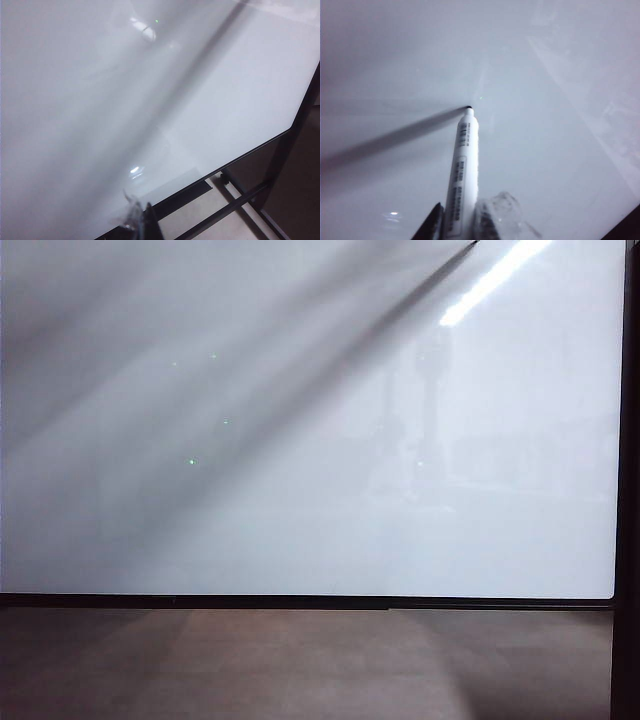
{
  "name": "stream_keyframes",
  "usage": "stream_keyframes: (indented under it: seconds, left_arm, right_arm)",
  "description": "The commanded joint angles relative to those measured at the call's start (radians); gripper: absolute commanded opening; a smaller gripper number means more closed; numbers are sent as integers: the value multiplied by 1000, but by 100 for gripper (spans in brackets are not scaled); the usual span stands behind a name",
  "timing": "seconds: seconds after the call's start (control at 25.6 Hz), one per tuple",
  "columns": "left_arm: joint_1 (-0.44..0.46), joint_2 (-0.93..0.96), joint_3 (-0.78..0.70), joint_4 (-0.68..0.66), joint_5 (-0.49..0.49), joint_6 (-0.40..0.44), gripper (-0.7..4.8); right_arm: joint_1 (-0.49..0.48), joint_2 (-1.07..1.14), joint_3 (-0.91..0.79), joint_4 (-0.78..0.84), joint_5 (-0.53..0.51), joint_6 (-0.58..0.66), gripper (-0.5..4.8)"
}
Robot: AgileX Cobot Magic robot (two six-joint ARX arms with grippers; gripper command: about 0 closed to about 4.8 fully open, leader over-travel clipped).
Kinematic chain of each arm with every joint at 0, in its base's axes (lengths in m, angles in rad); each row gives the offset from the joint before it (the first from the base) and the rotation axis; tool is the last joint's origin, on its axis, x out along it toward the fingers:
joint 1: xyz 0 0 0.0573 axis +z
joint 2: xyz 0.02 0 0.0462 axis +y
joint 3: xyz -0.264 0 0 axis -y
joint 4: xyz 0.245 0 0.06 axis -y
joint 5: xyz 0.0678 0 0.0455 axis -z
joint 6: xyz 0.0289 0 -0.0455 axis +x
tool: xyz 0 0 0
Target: Reach to the right to find the marker pen, pick it up, and write the number 4 on the whiteboard.
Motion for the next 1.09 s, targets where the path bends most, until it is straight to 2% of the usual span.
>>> stream_keyframes:
  seconds: [0.04, 0.59, 1.09]
  left_arm:
    - [1, -5, 4, 2, 2, 4, -5]
    - [1, -5, 4, 0, 2, 4, -5]
    - [1, -5, 4, -12, 2, 3, -5]
  right_arm:
    - [-5, 0, 6, 29, -8, -1, -6]
    - [-13, 9, 6, 21, -11, 0, -6]
    - [-13, 25, 5, -55, -10, 3, -6]
